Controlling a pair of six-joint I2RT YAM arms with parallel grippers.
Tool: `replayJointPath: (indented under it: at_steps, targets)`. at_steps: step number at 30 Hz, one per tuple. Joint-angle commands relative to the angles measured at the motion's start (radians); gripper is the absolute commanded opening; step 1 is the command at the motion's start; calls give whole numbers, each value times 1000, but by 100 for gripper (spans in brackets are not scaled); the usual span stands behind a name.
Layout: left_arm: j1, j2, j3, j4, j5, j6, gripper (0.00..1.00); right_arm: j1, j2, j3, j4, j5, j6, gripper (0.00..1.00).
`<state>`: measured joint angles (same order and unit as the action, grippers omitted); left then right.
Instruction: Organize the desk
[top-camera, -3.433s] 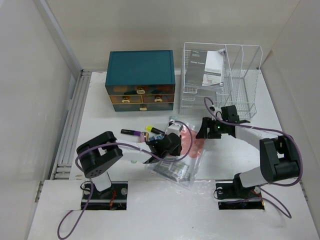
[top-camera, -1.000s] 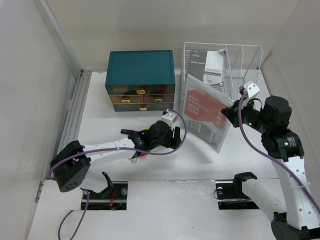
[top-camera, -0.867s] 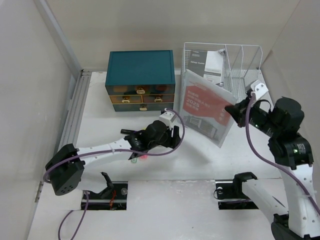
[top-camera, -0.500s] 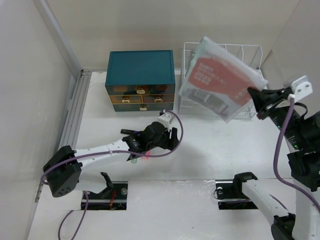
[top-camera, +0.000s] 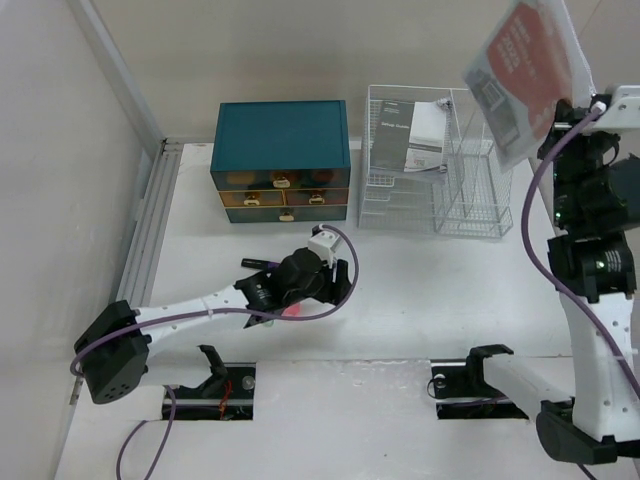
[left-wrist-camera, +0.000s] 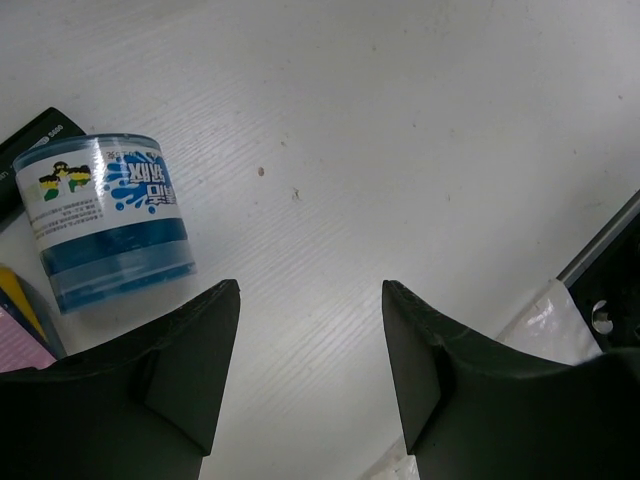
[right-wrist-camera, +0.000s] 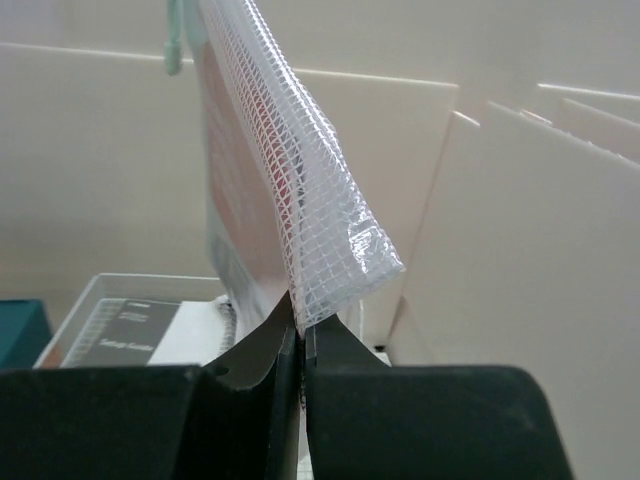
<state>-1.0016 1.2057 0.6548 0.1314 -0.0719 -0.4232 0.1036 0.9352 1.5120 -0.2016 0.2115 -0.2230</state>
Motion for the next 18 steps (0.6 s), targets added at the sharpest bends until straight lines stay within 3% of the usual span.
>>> replayJointPath:
  at_steps: [1, 18]
  targets:
    - [0, -58, -26, 27, 12, 6, 56, -5, 7, -45, 246, 126, -30, 0]
    - [-9, -100, -35, 36, 12, 6, 56, -5, 171, -220, 398, 216, 73, 0]
